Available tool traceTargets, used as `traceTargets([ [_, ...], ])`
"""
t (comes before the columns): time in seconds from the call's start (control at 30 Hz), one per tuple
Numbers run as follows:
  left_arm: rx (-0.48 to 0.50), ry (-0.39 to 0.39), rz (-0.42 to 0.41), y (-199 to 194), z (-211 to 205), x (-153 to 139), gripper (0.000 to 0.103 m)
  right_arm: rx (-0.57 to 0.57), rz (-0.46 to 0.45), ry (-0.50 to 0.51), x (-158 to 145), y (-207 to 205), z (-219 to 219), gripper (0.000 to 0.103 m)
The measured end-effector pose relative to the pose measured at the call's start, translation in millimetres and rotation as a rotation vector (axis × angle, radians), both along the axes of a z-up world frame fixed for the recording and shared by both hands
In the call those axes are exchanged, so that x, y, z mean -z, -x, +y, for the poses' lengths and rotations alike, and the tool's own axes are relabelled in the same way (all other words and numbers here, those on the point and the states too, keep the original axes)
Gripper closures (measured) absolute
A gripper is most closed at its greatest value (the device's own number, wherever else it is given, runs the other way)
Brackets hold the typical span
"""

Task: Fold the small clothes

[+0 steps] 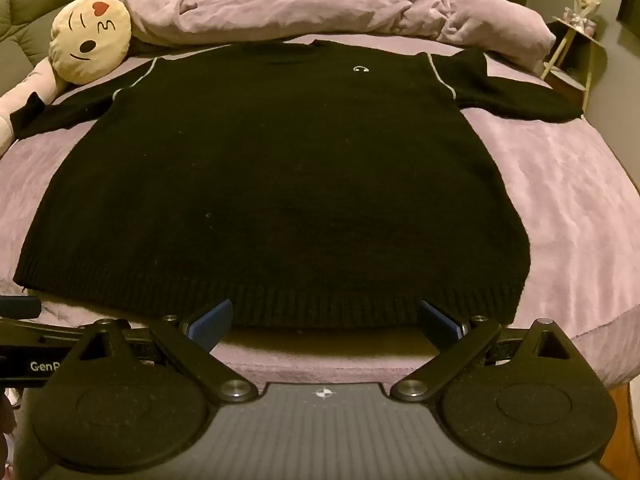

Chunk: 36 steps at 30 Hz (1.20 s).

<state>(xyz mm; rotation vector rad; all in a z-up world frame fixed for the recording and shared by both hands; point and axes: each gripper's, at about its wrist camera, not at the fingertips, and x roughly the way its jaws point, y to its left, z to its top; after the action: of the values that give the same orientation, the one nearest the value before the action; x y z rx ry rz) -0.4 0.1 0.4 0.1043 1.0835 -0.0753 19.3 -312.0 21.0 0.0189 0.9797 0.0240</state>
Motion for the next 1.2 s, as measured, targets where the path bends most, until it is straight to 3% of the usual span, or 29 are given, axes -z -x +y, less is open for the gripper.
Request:
traceTargets([
  [1.2,-0.011,0.032,0.031,3.9,-0.5,6.0,0.0,-0.001,0.002,-0.001,2.0,1.8,-2.1,0.004],
])
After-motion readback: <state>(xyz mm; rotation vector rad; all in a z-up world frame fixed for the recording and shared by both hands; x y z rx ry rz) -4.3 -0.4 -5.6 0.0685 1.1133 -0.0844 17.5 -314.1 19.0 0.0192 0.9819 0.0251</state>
